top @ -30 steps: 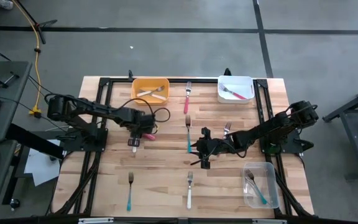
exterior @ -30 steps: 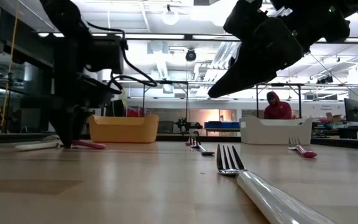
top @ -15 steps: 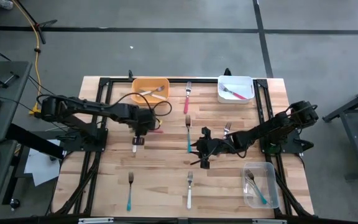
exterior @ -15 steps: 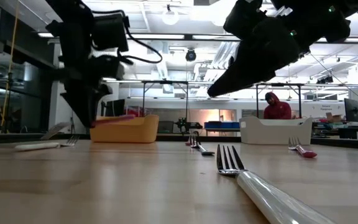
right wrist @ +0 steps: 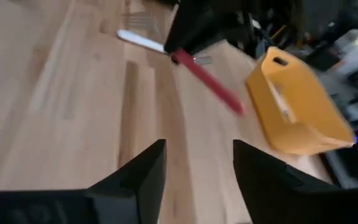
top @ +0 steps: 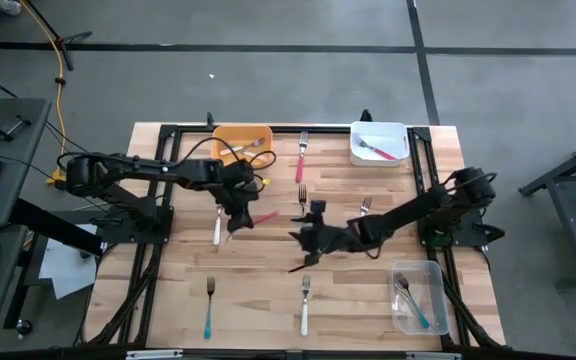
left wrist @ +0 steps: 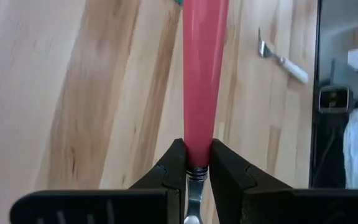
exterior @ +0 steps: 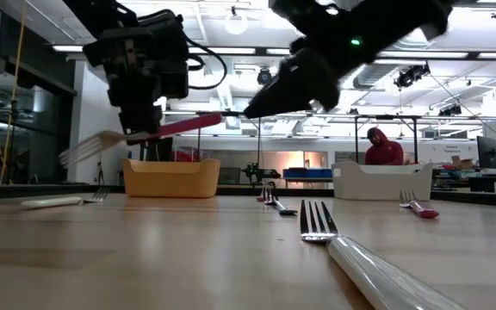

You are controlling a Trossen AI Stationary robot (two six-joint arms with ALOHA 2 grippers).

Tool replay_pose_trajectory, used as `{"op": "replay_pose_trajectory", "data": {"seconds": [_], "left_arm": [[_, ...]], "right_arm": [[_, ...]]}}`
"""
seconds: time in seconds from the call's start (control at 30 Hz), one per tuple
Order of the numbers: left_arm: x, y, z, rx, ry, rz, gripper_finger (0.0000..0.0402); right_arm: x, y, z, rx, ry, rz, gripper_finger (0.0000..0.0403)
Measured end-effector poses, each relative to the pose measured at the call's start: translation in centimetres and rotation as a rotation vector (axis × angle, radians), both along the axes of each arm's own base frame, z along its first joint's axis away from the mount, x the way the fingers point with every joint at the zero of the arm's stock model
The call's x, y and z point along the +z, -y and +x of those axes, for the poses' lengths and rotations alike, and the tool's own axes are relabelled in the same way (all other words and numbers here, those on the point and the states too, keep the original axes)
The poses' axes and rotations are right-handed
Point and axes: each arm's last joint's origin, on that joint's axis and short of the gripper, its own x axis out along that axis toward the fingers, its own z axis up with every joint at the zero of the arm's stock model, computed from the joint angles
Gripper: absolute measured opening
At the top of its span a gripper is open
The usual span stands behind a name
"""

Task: Sort silverware by color (type)
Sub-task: Put the bottom left pink fork into the white bin

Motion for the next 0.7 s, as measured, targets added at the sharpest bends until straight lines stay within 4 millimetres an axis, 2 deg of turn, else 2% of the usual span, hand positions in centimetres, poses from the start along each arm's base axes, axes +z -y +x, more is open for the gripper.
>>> {"op": "replay_pose_trajectory", "data": {"seconds": [0.13,0.37,0.57,0.7], "left_arm": [[0.0,0.0,0.0,0.023,-0.011,-0.019,0.0036],[0.0,0.0,0.0,0.026,-0.012,-0.027,0.0036],[0.0,0.0,0.1,0.024,0.001,-0.023,0.0036],[0.1,0.0,0.2,0.020,0.009,-0.019,0.0036]], "right_arm": [[0.6,-0.3,2.5,-0.024,-0.080,-0.111,0.0200],[1.7,0.2,6.5,0.006,-0.204,-0.236,0.0203],[1.0,2.7,8.1,0.009,-0.314,-0.211,0.0197],[0.9,3.6,8.4,0.009,-0.309,-0.163,0.0173]]}}
